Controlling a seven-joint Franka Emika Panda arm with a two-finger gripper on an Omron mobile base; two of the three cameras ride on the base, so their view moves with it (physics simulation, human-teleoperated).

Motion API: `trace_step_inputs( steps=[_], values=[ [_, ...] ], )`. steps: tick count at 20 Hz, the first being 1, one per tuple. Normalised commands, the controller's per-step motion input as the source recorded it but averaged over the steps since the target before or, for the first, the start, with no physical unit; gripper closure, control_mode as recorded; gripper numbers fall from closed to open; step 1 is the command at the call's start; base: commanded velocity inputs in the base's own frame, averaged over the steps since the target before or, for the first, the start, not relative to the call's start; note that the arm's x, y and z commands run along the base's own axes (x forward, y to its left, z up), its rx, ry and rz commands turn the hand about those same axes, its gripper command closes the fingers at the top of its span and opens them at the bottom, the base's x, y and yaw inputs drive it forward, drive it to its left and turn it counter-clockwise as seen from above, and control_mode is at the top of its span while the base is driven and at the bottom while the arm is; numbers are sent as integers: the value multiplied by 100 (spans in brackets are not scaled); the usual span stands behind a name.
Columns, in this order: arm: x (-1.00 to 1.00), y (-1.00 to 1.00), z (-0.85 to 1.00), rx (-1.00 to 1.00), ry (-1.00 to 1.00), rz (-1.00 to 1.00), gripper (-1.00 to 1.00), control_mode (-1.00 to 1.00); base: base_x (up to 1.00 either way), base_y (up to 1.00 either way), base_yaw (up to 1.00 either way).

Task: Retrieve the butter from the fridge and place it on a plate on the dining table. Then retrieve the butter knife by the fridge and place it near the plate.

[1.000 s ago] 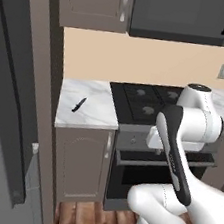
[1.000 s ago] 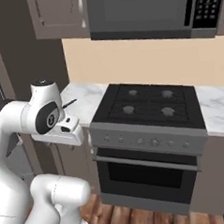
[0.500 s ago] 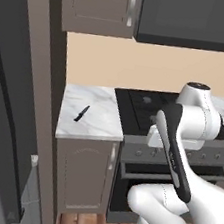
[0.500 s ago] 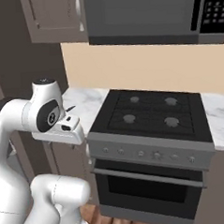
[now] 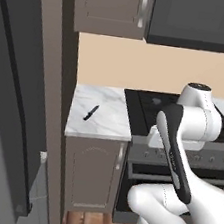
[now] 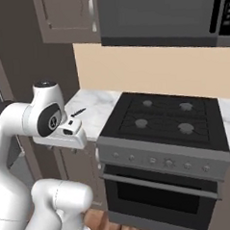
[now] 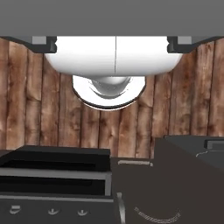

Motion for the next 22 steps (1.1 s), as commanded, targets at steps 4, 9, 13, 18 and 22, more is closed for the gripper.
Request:
trace_step_inputs(
  steps=[4, 9, 13, 18, 22],
  values=[
    [0, 0, 0, 0, 0, 0, -100, 100, 1, 43, 19],
    [0, 0, 0, 0, 0, 0, -100, 100, 7, 33, 13],
    [0, 0, 0, 0, 0, 0, -100, 100, 29, 15, 0],
    [0, 0, 0, 0, 0, 0, -100, 100, 17, 22, 0],
    [0, 0, 0, 0, 0, 0, -100, 100, 8, 32, 0]
  ],
)
